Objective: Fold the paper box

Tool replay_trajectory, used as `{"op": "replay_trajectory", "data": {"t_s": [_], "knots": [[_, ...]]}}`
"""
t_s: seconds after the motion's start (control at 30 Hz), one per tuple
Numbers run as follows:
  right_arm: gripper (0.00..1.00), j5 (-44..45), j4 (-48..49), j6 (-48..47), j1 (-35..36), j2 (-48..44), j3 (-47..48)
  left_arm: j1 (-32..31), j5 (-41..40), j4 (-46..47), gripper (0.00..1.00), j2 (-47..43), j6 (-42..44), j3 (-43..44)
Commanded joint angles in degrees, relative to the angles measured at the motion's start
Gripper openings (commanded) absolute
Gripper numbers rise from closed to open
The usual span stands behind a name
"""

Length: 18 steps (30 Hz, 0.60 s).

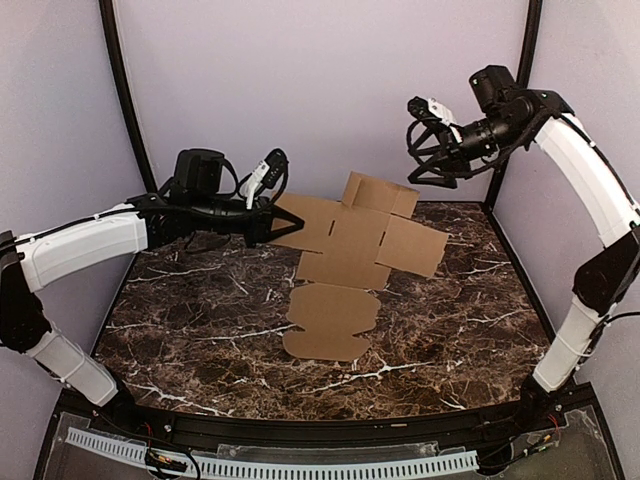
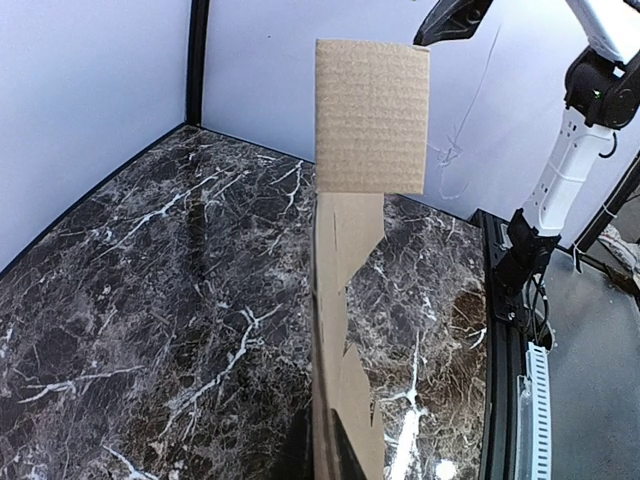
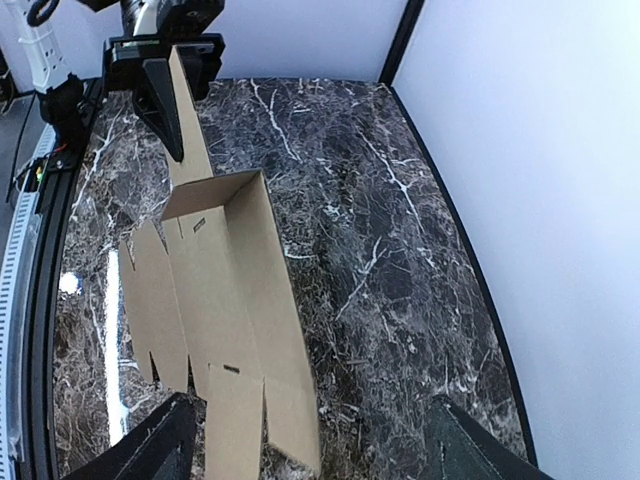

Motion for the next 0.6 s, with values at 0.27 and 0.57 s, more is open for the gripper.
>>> {"op": "replay_trajectory", "data": {"t_s": [0.27,0.57], "knots": [[0.55,5.5,-10.5,-5.0,7.3,11.1,11.0,0.0,3.5,-7.0,0.01,0.2,6.9,7.8],[0.18,2.2,-10.4,-4.6,7.5,8.9,7.2,0.0,-0.5,-11.6,0.01,3.8,10.1,12.5]]}}
